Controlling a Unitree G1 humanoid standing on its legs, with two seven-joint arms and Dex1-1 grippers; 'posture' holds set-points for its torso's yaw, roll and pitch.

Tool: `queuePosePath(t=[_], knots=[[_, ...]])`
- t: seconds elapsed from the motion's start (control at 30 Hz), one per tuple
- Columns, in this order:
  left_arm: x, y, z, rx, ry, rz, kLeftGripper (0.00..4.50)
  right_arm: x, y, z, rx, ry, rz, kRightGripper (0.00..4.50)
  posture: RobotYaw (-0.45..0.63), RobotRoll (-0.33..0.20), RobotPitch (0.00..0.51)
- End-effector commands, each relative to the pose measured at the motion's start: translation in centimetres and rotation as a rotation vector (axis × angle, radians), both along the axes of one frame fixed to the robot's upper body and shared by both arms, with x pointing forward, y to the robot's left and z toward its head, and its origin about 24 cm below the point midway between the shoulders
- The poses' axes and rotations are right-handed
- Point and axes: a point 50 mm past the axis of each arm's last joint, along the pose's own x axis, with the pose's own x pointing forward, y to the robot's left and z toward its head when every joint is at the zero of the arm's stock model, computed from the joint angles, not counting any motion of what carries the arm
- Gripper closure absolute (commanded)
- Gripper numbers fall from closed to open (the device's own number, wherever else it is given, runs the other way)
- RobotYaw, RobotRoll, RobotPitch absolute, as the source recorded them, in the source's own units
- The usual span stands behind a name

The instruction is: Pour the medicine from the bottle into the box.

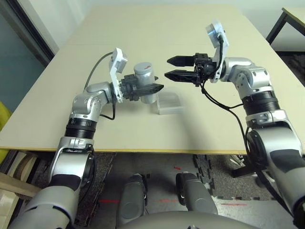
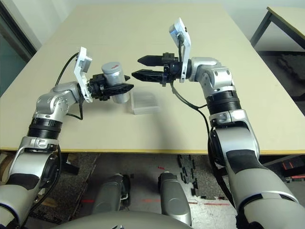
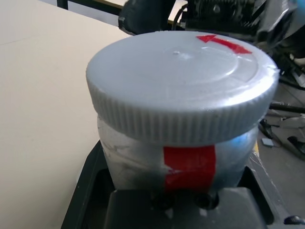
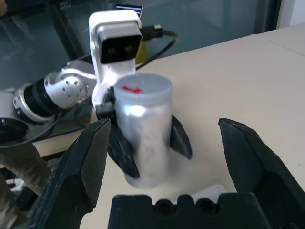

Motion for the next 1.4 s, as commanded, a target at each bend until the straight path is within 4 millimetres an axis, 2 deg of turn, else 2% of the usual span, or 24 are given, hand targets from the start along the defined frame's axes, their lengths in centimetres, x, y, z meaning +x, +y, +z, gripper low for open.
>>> queuePosePath(t=[0.03, 0.47, 0.87, 0.97, 1.07, 1.1, 1.4], knots=[[0.3, -0.6, 0.1, 0.031, -0.028, -0.026, 1.84, 0.1, 0.8, 0.5, -0.003, 0.002, 0.007, 0.00, -0.17, 0.000, 0.059], [0.8, -1.7, 0.2, 0.041, -0.052, -0.039, 1.84, 0.0, 2.5, 0.2, -0.008, -0.009, 0.030, 0.00, -0.17, 0.000, 0.051], [0.8, -2.0, 0.3, 0.042, -0.059, -0.050, 1.84, 0.2, 3.0, -0.1, -0.011, -0.019, 0.026, 0.00, -0.17, 0.000, 0.053], [0.8, -1.9, 0.2, 0.042, -0.054, -0.047, 1.84, 0.2, 3.1, 0.0, -0.006, -0.020, 0.025, 0.65, -0.17, 0.000, 0.053], [0.7, -1.9, 0.1, 0.041, -0.051, -0.044, 1.84, 0.2, 3.2, 0.0, -0.002, -0.021, 0.024, 1.72, -0.17, 0.000, 0.056], [0.7, -1.8, 0.0, 0.041, -0.050, -0.043, 1.84, 0.2, 3.2, 0.1, 0.000, -0.021, 0.023, 1.91, -0.17, 0.000, 0.058], [0.4, -1.8, -0.1, 0.032, -0.030, -0.069, 1.84, -0.1, 3.0, 0.2, -0.014, -0.051, 0.084, 1.91, -0.17, 0.000, 0.062]])
